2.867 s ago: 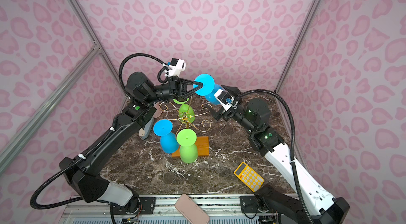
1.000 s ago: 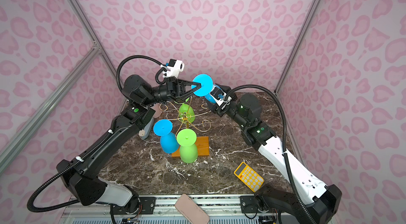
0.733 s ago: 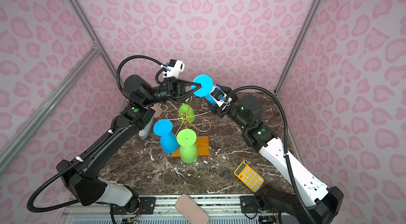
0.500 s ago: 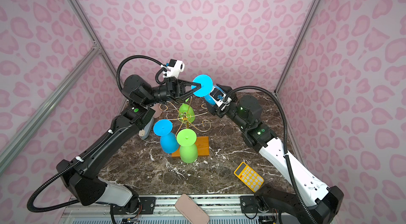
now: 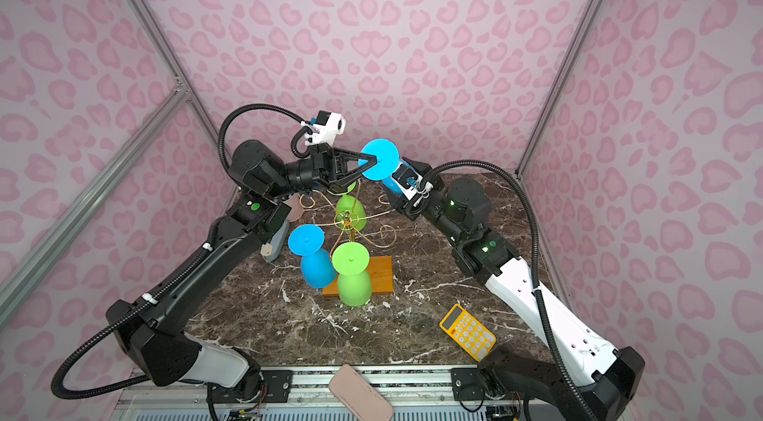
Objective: Take the wine glass off the wine glass rack
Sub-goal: Pass the wine glass.
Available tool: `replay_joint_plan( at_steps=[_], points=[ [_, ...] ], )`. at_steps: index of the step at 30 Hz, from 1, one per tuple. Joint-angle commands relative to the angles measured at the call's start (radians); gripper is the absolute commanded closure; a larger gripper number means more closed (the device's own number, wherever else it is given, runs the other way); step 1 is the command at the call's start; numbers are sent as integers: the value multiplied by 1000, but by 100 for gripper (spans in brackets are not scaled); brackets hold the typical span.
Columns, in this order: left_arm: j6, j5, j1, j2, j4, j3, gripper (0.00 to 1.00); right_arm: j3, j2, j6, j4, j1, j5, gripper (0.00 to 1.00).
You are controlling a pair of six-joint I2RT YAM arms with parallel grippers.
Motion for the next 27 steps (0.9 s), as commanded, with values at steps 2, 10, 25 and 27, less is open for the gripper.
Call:
replay_joint_plan(
  at_steps=[2,10,25,27],
  points=[
    [6,-2,3,1,44,-1,87,0,-8,8,24,3,-2,37],
    [22,-8,28,-10,33,5,47,12,-28,-26,-28,3,41,38],
    [67,-20,152,-6,0,35,16,159,54,33,-224,-51,194,39],
    [76,-23,175,-11,3,39,9,235,99,41,-324,-69,221,40]
  ],
)
